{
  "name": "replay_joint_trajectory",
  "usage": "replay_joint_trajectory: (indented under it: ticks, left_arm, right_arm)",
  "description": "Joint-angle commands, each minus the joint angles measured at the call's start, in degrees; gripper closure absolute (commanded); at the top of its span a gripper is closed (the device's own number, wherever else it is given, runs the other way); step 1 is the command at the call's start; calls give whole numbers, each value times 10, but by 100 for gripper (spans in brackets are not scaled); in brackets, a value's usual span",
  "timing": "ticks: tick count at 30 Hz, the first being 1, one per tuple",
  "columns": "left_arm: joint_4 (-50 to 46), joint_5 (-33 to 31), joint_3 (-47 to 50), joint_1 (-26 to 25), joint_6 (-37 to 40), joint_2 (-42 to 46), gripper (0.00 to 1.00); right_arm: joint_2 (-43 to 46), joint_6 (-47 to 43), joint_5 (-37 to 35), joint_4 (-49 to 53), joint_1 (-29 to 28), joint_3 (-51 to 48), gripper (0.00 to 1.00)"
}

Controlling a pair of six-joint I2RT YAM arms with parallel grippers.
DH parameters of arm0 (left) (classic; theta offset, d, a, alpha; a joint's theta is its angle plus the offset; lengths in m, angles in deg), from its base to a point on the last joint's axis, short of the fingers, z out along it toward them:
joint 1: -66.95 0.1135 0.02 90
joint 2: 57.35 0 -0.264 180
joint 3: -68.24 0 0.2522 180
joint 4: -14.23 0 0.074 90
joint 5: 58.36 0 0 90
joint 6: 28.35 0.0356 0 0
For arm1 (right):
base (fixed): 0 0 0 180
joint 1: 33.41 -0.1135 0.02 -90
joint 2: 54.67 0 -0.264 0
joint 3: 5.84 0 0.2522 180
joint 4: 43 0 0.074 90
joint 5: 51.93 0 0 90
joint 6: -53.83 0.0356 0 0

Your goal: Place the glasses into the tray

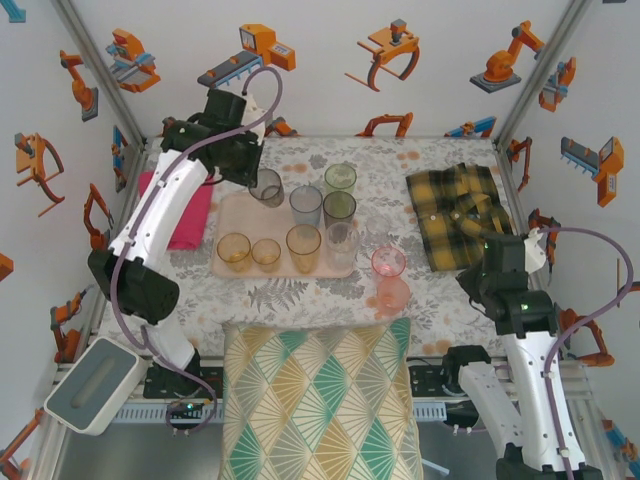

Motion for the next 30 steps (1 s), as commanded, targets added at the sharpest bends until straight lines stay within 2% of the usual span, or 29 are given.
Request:
replay_joint_trajectory:
  ticks: [1,13,18,30]
  left_arm:
    - [36,-12,27,6,11,-11,85]
    - [89,-30,70,11,17,-70,86]
    - [94,-15,76,12,11,-87,86]
    - [112,-24,100,14,15,-127,86]
  right_arm:
    - [0,-11,-4,-8,4,16,73]
    - [-4,-12,0,-18,4,7,73]
    - [-3,-11,1,-17,4,4,73]
    - [-3,-8,6,-26,4,-7,73]
